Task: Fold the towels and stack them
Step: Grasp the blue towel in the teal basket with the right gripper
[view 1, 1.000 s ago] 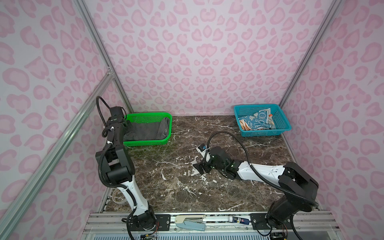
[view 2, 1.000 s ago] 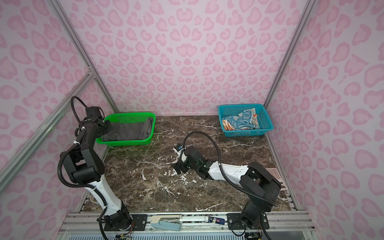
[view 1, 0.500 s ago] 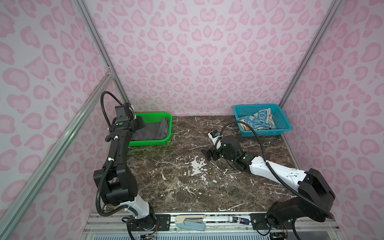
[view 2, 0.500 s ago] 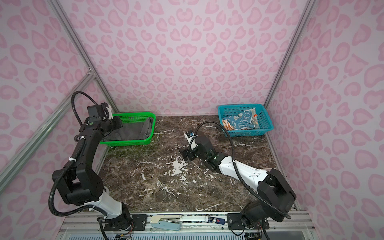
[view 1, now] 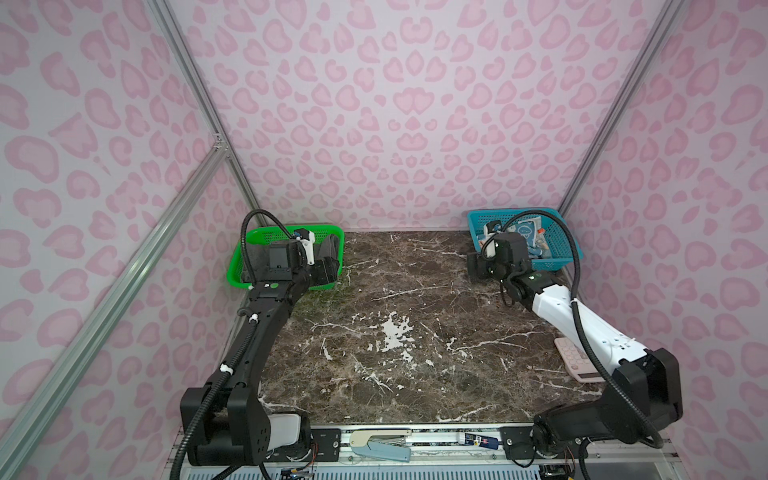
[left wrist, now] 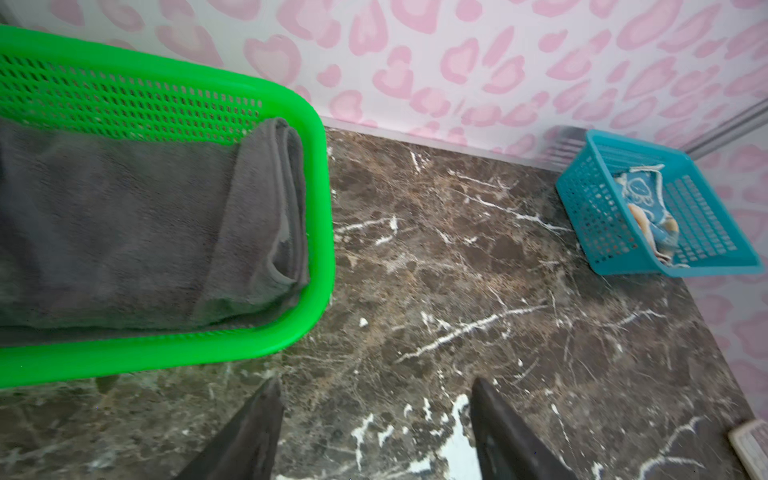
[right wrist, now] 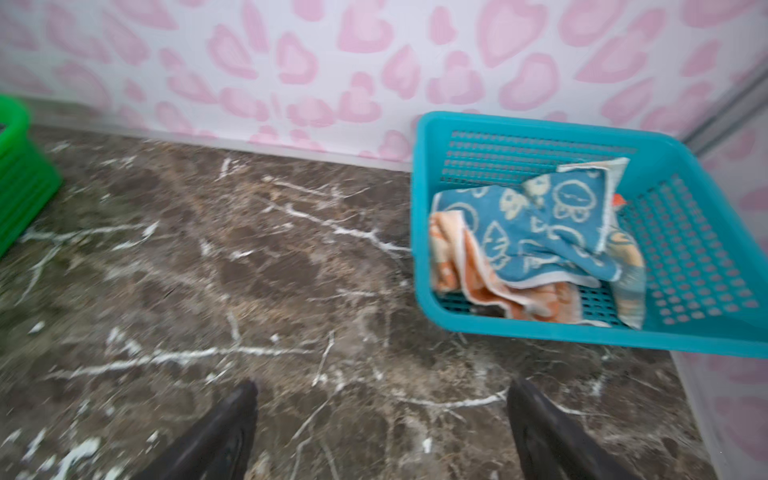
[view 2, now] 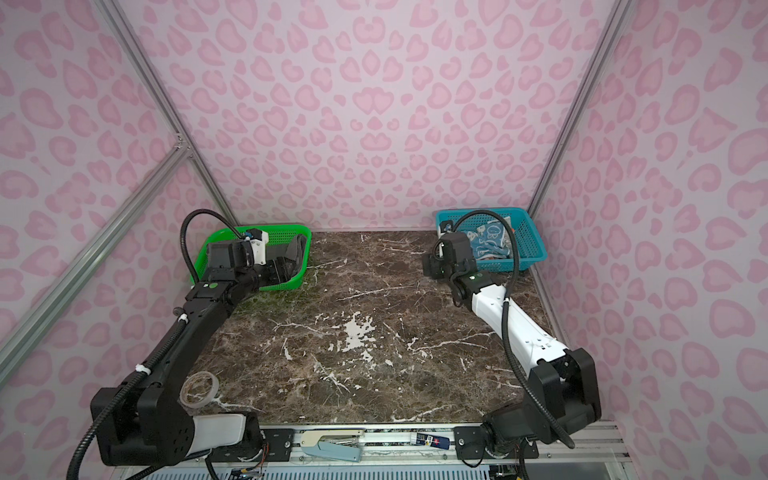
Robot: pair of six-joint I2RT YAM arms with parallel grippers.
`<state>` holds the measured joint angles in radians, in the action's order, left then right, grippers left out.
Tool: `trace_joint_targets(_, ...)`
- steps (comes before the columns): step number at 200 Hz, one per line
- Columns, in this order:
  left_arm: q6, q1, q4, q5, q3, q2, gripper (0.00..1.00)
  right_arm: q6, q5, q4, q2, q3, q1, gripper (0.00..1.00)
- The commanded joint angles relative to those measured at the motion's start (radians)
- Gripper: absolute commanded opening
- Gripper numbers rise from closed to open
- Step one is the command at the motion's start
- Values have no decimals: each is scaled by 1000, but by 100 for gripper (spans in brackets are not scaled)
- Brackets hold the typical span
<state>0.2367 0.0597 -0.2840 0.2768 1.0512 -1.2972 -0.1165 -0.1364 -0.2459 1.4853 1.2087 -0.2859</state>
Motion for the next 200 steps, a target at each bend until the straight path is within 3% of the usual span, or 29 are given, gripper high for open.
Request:
trace_joint_targets(1, 46, 67, 99, -29, -57, 36, 77, -53, -10, -45, 92, 70, 87, 91)
trace_joint_targets(40, 104, 184, 137, -61, -150, 66, 81, -103, 73, -113, 338, 265, 213, 81)
trace_joint_targets(71, 149, 256, 174, -87, -195, 65, 82, -120, 125, -238, 578, 528, 278, 78)
trace_joint_targets(150, 161, 335, 141, -118, -149, -30, 83, -151, 234, -380, 1048, 1045, 326, 79)
trace_joint_targets(176, 163, 337, 130, -128, -146, -40, 83, -180, 276, -483, 1162, 1213, 338, 64)
trace_joint_targets(200, 170, 338, 131, -129, -149, -43, 83, -178, 256, -482, 1143, 1204, 338, 37)
